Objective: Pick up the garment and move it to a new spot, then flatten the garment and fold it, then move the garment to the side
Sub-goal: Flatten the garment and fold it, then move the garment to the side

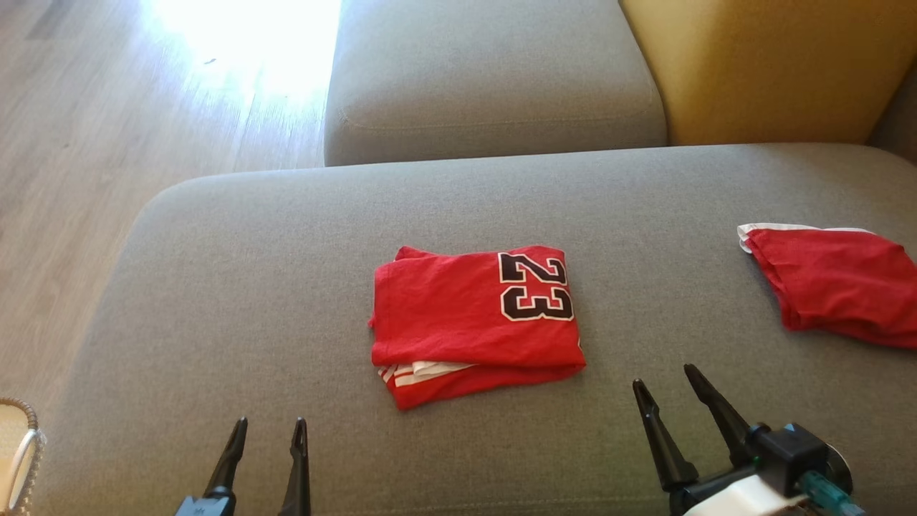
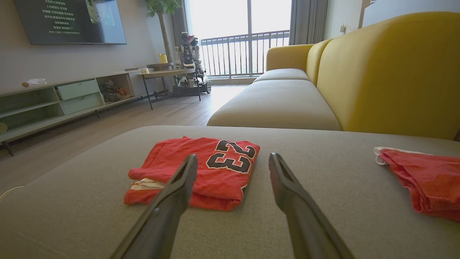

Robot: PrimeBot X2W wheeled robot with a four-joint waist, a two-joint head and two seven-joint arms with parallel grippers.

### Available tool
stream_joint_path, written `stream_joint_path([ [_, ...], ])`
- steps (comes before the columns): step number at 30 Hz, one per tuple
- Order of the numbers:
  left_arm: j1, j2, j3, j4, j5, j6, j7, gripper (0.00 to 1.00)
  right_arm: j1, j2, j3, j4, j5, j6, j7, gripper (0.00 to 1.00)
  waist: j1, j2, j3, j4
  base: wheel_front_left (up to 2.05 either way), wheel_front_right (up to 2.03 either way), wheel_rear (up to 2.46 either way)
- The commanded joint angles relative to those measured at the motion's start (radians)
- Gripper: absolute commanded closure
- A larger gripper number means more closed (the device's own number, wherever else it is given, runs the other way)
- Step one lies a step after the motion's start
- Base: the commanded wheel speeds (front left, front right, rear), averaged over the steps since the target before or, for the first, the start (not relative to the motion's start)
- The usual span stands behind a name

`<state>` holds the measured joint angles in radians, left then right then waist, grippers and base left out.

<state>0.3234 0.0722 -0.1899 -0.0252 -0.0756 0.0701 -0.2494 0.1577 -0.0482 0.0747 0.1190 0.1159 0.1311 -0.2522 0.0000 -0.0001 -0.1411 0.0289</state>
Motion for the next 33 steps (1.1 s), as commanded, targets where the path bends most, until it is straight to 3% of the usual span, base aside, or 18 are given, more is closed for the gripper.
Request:
stream_joint_path([
  [1,-0.036,-0.013,0.035,-0.026,0.009,-0.003,-0.012,0.0,-0.031,-0.002,0.022,-0.029,0.012,0.0,-0.009,0.0,0.0,0.0001,-0.002,-0.001,0.0,0.0,0.0],
  [23,-0.042,-0.021,0.039,-0.008,0.026,-0.027,-0.012,0.0,-0.04,-0.002,0.004,0.005,0.05,0.0,-0.01,0.0,0.0,0.0001,0.0,0.045,0.0,0.0,0.0],
  [30,-0.058,-0.021,0.022,-0.002,0.034,-0.042,-0.012,0.0,-0.131,-0.002,-0.035,0.141,0.299,0.0,-0.01,0.0,0.0,0.0001,0.028,0.091,0.0,0.0,0.0],
  [32,-0.062,-0.021,0.017,0.0,0.037,-0.044,-0.012,0.0,-0.173,-0.002,-0.034,0.228,0.375,0.0,-0.01,0.0,0.0,0.0001,0.034,0.111,0.0,0.0,0.0],
  [33,-0.062,-0.021,0.013,0.002,0.039,-0.046,-0.012,0.0,-0.221,-0.002,-0.024,0.331,0.442,0.0,-0.01,0.0,0.0,0.0001,0.039,0.131,0.0,0.0,0.0],
])
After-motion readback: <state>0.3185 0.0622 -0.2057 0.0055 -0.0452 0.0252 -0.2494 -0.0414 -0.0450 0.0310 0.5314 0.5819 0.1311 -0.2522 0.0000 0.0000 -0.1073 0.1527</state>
